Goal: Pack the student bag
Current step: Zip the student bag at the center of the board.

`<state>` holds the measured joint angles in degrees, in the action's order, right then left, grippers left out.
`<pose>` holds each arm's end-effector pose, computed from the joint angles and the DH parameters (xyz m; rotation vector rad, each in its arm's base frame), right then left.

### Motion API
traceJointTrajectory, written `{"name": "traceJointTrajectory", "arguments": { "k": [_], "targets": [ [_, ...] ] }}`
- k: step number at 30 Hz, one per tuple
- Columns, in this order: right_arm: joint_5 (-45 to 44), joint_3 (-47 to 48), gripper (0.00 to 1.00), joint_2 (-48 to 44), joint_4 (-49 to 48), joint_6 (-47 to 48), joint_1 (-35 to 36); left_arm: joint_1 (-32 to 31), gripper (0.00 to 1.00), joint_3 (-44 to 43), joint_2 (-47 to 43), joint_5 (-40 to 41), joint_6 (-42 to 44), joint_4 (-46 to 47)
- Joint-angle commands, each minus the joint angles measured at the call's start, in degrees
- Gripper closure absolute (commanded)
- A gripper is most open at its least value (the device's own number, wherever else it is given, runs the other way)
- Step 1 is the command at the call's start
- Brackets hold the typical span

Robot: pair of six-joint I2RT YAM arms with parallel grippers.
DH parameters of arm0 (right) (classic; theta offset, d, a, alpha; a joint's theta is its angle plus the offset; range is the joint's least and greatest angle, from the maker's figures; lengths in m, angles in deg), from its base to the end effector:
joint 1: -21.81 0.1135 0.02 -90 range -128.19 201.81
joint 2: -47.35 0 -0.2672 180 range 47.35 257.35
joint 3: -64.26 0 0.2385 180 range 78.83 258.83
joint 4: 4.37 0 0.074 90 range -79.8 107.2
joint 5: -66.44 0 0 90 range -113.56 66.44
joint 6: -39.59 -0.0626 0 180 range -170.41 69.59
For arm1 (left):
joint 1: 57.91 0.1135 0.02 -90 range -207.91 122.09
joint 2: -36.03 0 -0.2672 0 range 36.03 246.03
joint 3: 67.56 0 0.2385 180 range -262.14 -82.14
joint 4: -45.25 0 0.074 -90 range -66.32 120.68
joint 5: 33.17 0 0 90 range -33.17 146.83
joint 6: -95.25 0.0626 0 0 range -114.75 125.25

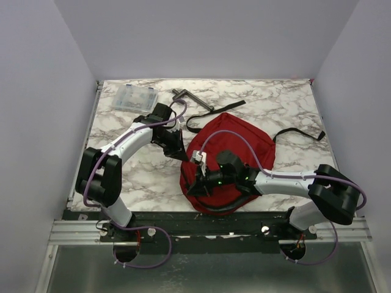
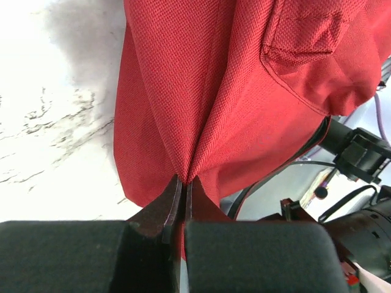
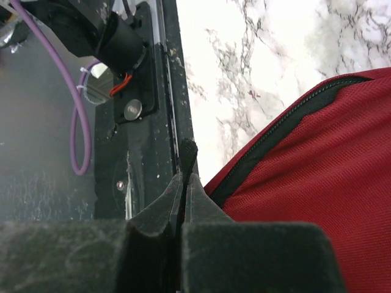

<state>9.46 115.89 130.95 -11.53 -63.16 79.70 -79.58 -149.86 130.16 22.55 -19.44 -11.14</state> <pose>0.1345 0.2785 0.1997 -1.2085 1.8396 1.3224 0.2837 -0.1507 0.2144 0.0941 2.8576 -1.0253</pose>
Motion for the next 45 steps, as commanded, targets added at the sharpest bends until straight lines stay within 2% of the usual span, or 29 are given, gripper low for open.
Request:
{"name": "traceJointTrajectory", "arguments": {
  "k": [1,3,4,5,7,9,12,16,18,21,26,28,30,31,33,34,38,40,41,45],
  "targets": [
    [6.54,0.78,0.99,1.04,2.1,-4.72,2.76,3.13,0.88,-2.18,-3.16,9.09,4.18,3.31],
    [4.01,4.21,0.99,2.8,3.18,-3.76,2.76,3.1,0.58,1.58,-8.42,10.13,3.74,4.05],
    [2.97,5.61,0.99,3.52,3.76,-3.32,2.76,3.18,0.46,3.5,-11.73,11.47,3.47,4.29],
    [2.18,6.49,0.99,4.29,3.47,-3.01,2.75,3.28,0.37,5.69,-14.65,12.63,3.29,4.22],
    [0.55,6.9,0.99,5.13,2.32,-2.43,2.69,3.47,0.28,10.06,-21.04,13.47,1.95,3.95],
    [-0.19,6.28,0.99,5.35,0.24,-1.34,2.59,3.6,0.25,14.81,-26.98,13.47,-1.05,3.27],
    [-1.14,4.72,0.99,4.64,-2.79,1.47,2.59,3.61,0.24,23.23,-34.45,10.82,-10.0,4.12],
    [-2.84,2.27,0.99,1.94,-4.81,6.44,2.63,3.52,0.28,35.95,-40.46,-0.38,-24.2,17.58],
    [-3.82,1.99,0.96,0.76,-3.81,9.36,2.63,3.11,0.28,39.55,-40.67,-3.27,-28.77,24.81],
    [-0.12,2.78,0.94,0.58,-0.14,16.7,2.6,1.63,0.28,39.92,-38.66,-2.69,-29.98,29.25],
    [-0.46,4.04,0.96,2.11,0.81,16.93,2.64,0.54,0.35,39.4,-33.84,-4.8,-30.44,34.41],
    [0.51,4.5,0.97,2.98,-0.05,15.93,2.74,-0.07,0.42,40.04,-33.36,-4.39,-30.88,35.76],
    [1.19,4.63,0.99,3.53,-1.39,15.3,2.67,-0.3,0.59,40.89,-33.09,-4.32,-30.81,37.48],
    [1.47,4.75,0.99,3.72,-1.7,15.26,2.7,-0.27,0.7,41.01,-32.97,-3.97,-30.01,37.6],
    [2.3,5.07,0.99,3.84,-1.05,16.55,2.68,0.37,0.9,39.81,-32.58,-3.29,-26.32,36.1],
    [2.84,5.29,0.99,3.77,0.33,18.27,2.67,1.29,0.99,37.84,-32.3,-1.72,-23.47,32.19],
    [8.31,8.01,0.99,3.93,15.25,32.17,3.55,6.22,1.0,26.95,-29.46,6.75,-8.56,15.49],
    [6.74,9.21,0.99,4.39,26.84,40.36,6.1,8.8,1.0,23.24,-28.14,9.33,-3.2,11.2],
    [6.67,8.59,1.0,4.11,29.7,41.86,6.7,10.37,1.0,21.75,-27.38,10.35,-1.49,9.67],
    [9.41,4.05,1.0,0.88,29.15,43.17,7.41,14.9,1.0,18.09,-24.43,10.5,2.55,6.46]
  ]
}}
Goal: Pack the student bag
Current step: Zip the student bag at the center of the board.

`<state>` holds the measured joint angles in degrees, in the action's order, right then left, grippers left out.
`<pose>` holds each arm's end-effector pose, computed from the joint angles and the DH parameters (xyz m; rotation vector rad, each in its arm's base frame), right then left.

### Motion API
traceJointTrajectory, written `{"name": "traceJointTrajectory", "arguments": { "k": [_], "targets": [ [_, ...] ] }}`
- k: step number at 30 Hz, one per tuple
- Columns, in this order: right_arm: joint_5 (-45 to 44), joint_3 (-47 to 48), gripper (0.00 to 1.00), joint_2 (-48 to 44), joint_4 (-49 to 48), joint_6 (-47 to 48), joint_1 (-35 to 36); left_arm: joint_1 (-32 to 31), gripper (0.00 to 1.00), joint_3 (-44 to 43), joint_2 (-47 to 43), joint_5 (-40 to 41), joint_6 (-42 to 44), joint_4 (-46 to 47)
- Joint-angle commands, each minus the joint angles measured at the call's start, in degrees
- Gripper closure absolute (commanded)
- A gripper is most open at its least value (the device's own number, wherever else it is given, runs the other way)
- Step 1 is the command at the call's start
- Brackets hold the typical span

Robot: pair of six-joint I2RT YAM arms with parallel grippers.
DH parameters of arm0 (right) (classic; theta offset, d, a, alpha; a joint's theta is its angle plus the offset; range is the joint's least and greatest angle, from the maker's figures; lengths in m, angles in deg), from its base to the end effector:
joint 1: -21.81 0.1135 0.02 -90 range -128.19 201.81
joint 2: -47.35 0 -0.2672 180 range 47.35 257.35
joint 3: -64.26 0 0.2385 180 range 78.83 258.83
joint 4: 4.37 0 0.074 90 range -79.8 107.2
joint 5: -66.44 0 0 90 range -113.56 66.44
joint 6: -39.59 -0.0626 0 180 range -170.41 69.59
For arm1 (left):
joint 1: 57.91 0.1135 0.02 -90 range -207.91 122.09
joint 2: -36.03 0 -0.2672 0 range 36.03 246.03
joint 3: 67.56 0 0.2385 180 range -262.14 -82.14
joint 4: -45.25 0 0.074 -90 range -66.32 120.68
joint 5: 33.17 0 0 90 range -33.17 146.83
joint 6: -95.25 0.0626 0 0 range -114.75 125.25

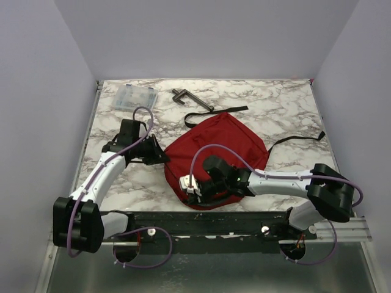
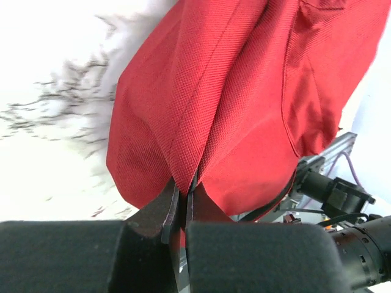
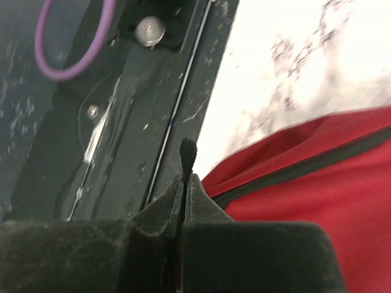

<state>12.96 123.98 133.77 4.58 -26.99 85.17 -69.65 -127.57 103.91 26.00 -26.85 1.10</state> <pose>0.1090 0.3004 0.2006 -1.8054 1.3603 1.0819 0.2228 -0.0791 0.2277 -0.2127 2.5546 -0.9806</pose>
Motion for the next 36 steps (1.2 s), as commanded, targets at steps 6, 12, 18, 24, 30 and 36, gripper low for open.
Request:
{"name": "traceJointTrajectory", "arguments": {
  "k": [6,12,18,24,30,36],
  "targets": [
    [-0.37,-12.98,0.99,-7.77,-2.04,0.65,1.87,5.61,0.96,-2.24,1.19,6.07,7.96,-4.54],
    [-2.79,-10.67,1.0,-4.18,-5.62,-0.17,1.92,5.59,0.49,5.59,-4.98,-3.57,1.37,-2.94],
    [-4.92,-7.72,1.0,-2.11,-6.6,1.13,1.94,4.37,0.36,18.78,-21.82,-4.26,-19.51,-3.61],
    [-3.44,-3.34,0.99,0.35,-3.16,3.83,1.9,-3.23,0.19,24.47,-29.83,-0.83,-34.94,1.68],
    [-1.1,1.36,1.0,1.99,1.74,6.29,2.03,-10.1,0.29,21.28,-20.14,1.5,-31.34,8.08],
    [0.48,3.62,1.0,1.66,11.07,10.8,1.96,-6.38,0.84,14.17,-16.11,8.28,-17.57,0.51]
  ]
}}
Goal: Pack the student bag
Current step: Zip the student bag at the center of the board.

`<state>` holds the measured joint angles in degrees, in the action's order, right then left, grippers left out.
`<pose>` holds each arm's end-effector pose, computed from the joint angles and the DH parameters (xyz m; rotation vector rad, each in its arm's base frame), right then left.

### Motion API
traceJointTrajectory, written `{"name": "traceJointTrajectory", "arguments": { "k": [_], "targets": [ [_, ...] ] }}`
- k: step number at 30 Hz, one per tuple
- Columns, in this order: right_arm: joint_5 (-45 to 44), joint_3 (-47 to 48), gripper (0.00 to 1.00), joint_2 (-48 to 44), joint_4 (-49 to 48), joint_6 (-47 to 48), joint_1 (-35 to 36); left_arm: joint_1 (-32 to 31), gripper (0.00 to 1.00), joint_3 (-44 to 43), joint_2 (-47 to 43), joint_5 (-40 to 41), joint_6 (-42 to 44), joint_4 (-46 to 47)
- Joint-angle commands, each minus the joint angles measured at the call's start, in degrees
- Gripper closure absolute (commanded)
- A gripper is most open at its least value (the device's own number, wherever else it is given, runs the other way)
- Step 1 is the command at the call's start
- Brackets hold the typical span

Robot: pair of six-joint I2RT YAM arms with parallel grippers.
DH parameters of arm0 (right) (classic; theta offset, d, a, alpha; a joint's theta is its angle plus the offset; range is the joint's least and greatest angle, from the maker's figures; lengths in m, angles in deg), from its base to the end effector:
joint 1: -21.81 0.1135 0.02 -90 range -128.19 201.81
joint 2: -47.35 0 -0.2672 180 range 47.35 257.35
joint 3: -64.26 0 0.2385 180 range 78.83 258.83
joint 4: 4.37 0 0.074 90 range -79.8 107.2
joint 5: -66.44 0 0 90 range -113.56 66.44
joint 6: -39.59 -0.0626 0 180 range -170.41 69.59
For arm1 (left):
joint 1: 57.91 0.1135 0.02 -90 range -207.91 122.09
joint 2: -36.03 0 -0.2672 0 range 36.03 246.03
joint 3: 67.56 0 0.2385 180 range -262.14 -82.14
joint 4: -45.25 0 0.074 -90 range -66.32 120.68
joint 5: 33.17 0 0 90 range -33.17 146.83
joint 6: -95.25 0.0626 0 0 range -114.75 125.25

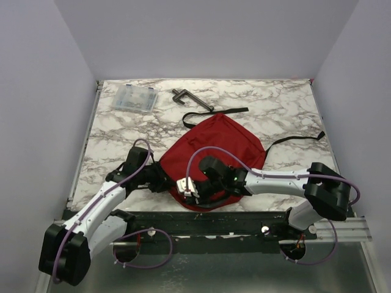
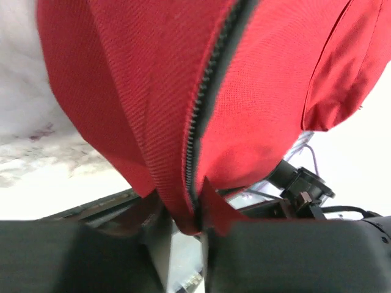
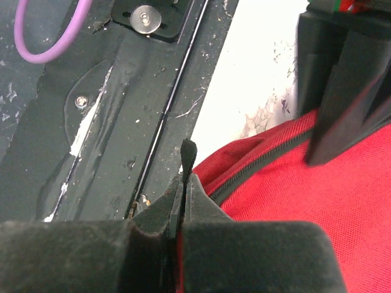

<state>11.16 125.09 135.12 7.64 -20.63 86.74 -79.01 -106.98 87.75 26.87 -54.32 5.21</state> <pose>0.1032 0.3048 0.1936 -1.9027 1.2909 1.0056 0.1435 -0.0889 0.1709 -0.6656 2.6653 -1.1619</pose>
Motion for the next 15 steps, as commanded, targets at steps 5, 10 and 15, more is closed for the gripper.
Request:
{"name": "traceJointTrajectory", "arguments": {
  "k": [5,10,15],
  "targets": [
    [-0.94,-3.27,0.99,-3.9,8.54,3.87,0.39,11.61,1.0,-14.9,0.85,14.02,23.35,-12.93],
    [-8.83,-16.24,0.99,-13.69,-0.62,-5.7,-1.78,17.95,1.0,-15.51,1.59,15.03,28.53,-14.86],
    [-12.59,-25.67,1.0,-27.33,-10.12,-8.84,-2.14,18.9,1.0,-16.33,1.89,13.78,29.76,-13.95]
  ]
}}
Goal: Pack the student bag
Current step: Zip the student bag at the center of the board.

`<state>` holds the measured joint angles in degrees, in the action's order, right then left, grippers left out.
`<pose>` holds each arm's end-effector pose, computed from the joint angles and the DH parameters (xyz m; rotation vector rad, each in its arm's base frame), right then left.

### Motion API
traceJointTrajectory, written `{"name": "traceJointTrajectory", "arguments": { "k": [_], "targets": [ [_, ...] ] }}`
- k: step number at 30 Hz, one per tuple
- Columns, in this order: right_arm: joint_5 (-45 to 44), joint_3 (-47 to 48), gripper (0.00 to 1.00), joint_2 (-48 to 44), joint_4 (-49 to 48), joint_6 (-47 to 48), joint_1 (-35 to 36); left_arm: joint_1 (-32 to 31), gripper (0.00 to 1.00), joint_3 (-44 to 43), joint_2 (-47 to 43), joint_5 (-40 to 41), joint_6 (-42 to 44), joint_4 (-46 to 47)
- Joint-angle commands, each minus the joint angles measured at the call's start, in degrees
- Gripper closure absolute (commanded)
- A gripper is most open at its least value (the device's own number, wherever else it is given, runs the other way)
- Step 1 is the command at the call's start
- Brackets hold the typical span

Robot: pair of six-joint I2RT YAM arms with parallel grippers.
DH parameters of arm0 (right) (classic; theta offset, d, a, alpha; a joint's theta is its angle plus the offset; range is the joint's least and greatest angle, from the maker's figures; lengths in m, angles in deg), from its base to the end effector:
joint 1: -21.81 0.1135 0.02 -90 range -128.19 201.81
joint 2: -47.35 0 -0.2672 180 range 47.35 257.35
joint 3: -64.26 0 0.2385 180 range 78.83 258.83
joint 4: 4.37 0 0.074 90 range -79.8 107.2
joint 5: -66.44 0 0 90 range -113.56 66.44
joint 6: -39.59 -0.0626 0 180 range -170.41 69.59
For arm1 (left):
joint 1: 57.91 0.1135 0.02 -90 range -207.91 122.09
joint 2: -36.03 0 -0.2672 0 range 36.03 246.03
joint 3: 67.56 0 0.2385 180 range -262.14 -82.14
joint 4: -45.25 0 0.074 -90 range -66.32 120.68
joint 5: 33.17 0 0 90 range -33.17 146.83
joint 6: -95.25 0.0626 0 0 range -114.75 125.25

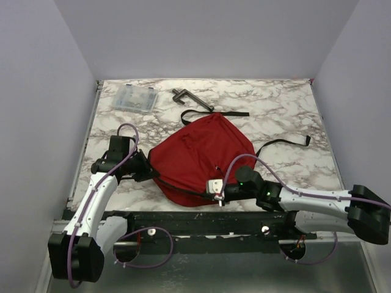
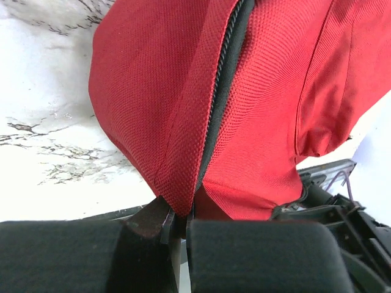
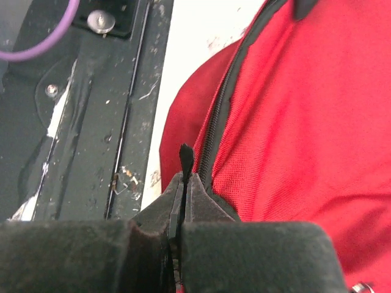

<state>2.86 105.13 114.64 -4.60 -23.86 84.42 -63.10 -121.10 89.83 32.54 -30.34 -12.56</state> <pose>0.0890 0.2323 0.1965 -1.6626 1.2577 0.8579 0.1670 -0.0410 0.2168 -0.5381 2.6037 -0.7998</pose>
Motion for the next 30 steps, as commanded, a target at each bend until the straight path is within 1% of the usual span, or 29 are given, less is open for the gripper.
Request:
{"name": "traceJointTrajectory", "arguments": {
  "k": [1,3,5,7,10,12,15,19,25,28,30],
  "targets": [
    [-6.79,-6.17,0.99,-8.3,2.3,-5.52,0.17,3.12,1.0,-2.61,0.18,8.29,6.32,3.57],
    [-9.67,-7.78,0.99,-10.16,-0.03,-5.6,0.1,3.38,1.0,-3.8,0.51,8.91,6.96,2.27],
    [-10.15,-7.97,0.99,-9.2,-1.15,-4.86,0.1,3.69,1.0,-4.8,-0.72,10.31,6.51,1.34],
    [-9.14,-6.13,0.99,-5.84,0.36,-2.99,0.08,3.95,1.0,-5.51,-3.22,10.51,5.61,1.07],
    [-7.14,-0.37,0.99,1.63,6.99,1.72,0.07,3.96,1.0,-8.61,-7.25,9.32,4.89,-0.42],
    [-5.69,2.95,0.99,5.91,10.12,4.26,0.07,3.92,1.0,-11.88,-10.14,10.61,4.85,-1.39],
    [-4.08,4.12,0.99,8.3,9.71,5.58,0.06,3.96,1.0,-16.51,-13.29,15.21,6.5,-2.03],
    [-3.49,1.79,0.99,7.83,7.29,5.3,0.12,4.03,1.0,-23.37,-13.66,20.06,9.19,-3.57],
    [-2.78,-0.63,0.99,6.94,2.3,1.98,0.13,4.02,1.0,-30.73,-13.29,21.26,10.11,-3.95],
    [3.67,-0.38,0.99,6.22,-3.69,0.13,0.07,4.0,1.0,-34.22,-12.9,18.62,9.43,-3.78],
    [10.1,-0.36,1.0,5.93,-13.58,-4.03,0.07,4.0,1.0,-36.27,-12.14,16.01,8.7,-3.87]
  ]
}}
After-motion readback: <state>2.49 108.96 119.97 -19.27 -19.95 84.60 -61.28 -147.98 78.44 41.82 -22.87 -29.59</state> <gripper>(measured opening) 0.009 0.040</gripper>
